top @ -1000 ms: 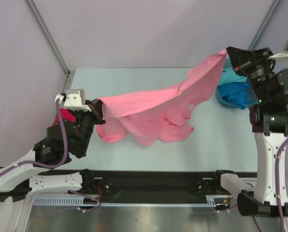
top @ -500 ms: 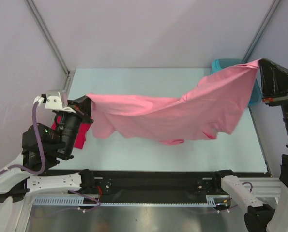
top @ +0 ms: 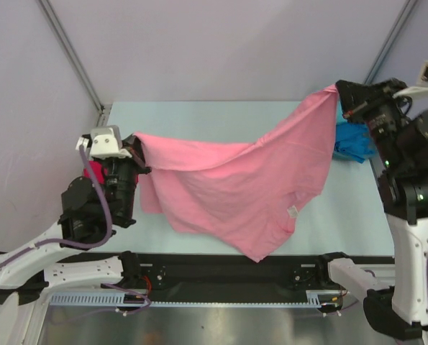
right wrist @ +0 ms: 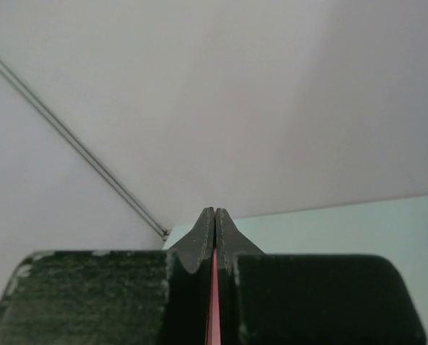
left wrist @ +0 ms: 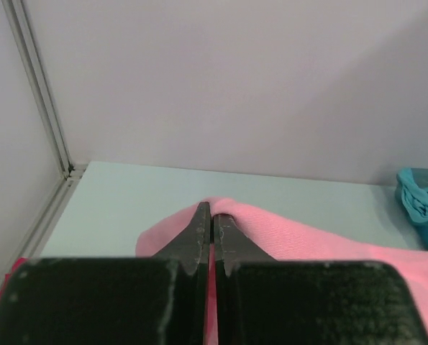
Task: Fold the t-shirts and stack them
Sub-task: Flatten the tshirt out
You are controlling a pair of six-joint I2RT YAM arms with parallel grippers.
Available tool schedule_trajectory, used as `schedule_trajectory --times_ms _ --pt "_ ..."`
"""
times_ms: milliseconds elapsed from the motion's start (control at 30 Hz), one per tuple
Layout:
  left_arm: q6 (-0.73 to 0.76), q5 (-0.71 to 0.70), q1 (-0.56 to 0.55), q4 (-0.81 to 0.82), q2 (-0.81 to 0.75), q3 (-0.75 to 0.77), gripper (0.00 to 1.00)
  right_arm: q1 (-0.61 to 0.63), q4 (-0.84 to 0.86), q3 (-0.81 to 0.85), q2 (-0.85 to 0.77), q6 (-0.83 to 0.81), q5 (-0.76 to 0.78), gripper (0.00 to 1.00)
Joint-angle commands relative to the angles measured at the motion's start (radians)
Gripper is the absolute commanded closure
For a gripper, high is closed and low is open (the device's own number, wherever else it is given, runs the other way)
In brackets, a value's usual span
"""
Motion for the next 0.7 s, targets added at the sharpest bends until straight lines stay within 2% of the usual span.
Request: schedule_trajectory --times_ms 0,167,267,433,533,667 --pt "0.048 0.039 0.033 0.095 0.041 0.058 0.99 -0.013 0.083 0.07 0.053 0.008 0.0 1.0" --pt "0.025 0.127 0.033 0.085 0.055 0.121 1.0 -0.011 0.074 0.297 0.11 -0.012 -0.021 1.0" --pt "0.002 0.235 0.032 0.045 0.043 0.146 1.0 -0.008 0.129 0.345 0.113 -0.023 -0.087 1.0" --pt "0.001 0.29 0.032 0.029 -0.001 0.15 1.0 -0.007 0.111 0.49 0.119 -0.044 -0.118 1.0" --pt "0.002 0.319 0.032 0.033 -0.032 0.146 1.0 0.001 0.163 0.469 0.078 -0.047 -0.136 1.0" --pt "-0.002 0.336 0.032 0.048 -0.061 0.132 1.0 -0.001 0.235 0.345 -0.009 -0.04 -0.138 1.0"
